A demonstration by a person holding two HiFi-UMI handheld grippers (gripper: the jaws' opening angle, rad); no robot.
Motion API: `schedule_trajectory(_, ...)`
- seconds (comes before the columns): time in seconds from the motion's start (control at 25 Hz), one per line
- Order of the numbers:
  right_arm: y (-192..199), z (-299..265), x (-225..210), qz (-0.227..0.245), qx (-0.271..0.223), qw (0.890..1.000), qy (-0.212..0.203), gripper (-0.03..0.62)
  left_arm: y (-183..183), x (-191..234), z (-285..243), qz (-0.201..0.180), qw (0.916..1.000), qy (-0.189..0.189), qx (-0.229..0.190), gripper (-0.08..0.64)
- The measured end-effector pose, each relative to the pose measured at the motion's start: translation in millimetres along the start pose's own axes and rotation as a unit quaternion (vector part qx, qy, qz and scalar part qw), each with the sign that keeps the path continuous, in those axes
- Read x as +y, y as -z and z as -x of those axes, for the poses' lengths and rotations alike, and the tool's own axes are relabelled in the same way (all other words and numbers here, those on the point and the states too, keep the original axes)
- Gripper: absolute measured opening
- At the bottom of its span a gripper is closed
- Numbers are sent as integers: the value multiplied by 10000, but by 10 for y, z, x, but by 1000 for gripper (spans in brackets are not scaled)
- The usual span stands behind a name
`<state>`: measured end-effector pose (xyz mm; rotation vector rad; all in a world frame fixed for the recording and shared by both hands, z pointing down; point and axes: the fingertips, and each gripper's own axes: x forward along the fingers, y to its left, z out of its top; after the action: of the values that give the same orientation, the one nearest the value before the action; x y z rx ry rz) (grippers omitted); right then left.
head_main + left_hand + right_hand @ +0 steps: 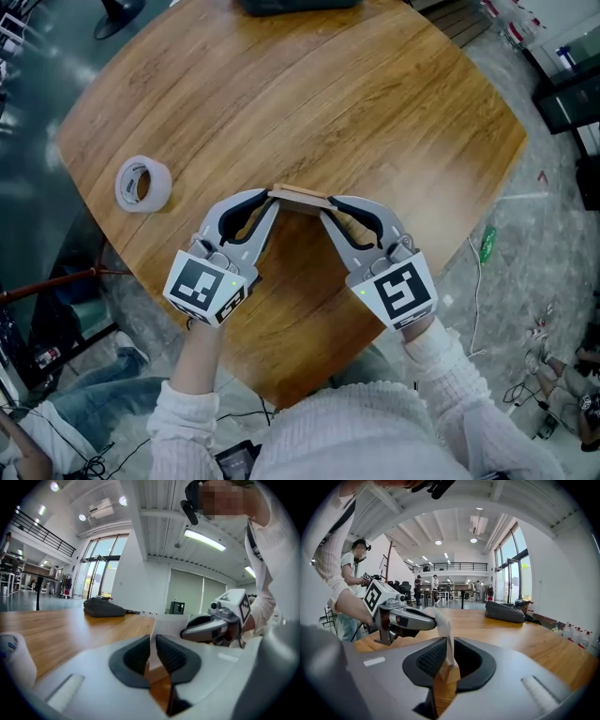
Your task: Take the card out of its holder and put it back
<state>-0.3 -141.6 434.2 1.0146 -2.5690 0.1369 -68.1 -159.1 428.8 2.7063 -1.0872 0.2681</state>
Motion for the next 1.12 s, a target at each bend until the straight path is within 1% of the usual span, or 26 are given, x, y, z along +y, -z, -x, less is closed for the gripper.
schedule_trajectory(0.12,19,-23,9,82,29,10000,-35,46,55,5,-11,10,10000,-14,73,43)
schedule_trajectory(0.24,14,-43,18,5,17,10000,-33,50,63,20,-13,22,10000,-43,73,44)
schedule_trajectory(0.44,-17,-42,25,64,-23,10000,-63,67,71,19,-13,23,9999,-75,103,46)
schedule_trajectory(0.6,-34,-1,30,126,-71,9999,-33,83,60,17,40,28,9998,-176,63,55)
schedule_trajectory(0.8,-36,120,32,64,-71,9999,58,86,21,-23,144,103,9996,-258,18,71)
schedule_trajectory(0.92,-59,219,59,-77,-69,9999,122,86,-14,-74,215,110,9996,-274,22,78)
schedule_trajectory(1.12,-137,410,164,-184,-99,9996,165,86,-74,-265,383,125,9995,-276,-4,78)
